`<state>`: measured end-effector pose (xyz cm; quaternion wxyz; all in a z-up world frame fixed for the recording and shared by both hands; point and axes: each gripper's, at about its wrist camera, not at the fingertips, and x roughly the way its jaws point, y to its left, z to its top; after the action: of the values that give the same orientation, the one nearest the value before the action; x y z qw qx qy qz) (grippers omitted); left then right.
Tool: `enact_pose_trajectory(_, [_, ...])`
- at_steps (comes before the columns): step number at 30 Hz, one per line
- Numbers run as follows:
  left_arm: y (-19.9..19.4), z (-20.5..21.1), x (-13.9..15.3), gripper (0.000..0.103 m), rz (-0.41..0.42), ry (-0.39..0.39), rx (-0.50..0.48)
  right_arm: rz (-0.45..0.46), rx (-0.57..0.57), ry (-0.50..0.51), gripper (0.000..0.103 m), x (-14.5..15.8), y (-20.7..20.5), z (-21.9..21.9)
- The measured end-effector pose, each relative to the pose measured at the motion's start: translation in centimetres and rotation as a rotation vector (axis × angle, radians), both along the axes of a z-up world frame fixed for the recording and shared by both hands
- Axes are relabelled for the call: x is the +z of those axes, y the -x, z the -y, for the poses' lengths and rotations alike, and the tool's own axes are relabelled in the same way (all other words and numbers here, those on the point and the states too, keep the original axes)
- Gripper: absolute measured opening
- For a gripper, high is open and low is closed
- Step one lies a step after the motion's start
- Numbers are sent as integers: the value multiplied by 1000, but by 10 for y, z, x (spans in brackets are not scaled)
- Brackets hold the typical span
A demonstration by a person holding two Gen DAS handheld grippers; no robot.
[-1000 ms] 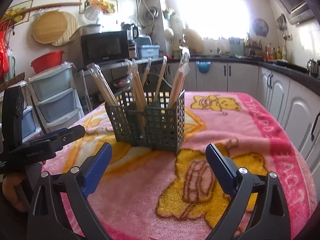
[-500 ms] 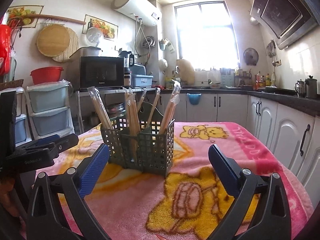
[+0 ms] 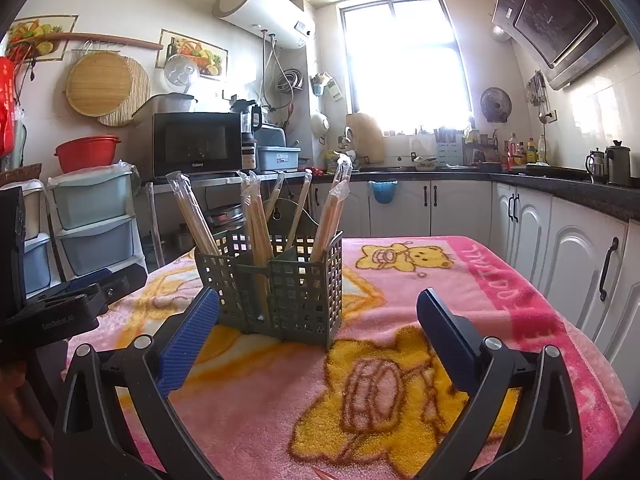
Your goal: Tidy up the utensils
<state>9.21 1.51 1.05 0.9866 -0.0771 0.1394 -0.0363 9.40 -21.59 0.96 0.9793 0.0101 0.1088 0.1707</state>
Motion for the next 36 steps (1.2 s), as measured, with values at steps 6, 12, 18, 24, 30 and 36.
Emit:
enact_pose_trajectory(6, [0,0,1,93,1,3,3,2,-1,0,96,0,0,-1])
enact_pose_trajectory(12, [1,-2,0,93,-1,3,2,2,-3,1,96,0,0,-1])
enact_pose_trajectory(18, [1,-2,0,93,1,3,6,2,-2,0,96,0,0,0])
enact_pose_trajectory(24, [1,-2,0,93,1,-1,5,3,-2,-1,96,0,1,0])
enact_pose_trajectory(30, [1,-2,0,93,0,2,8,3,-1,0,96,0,1,0])
enact_pose_trajectory(36, [1,-1,0,93,-2,-2,8,3,-2,0,96,0,1,0])
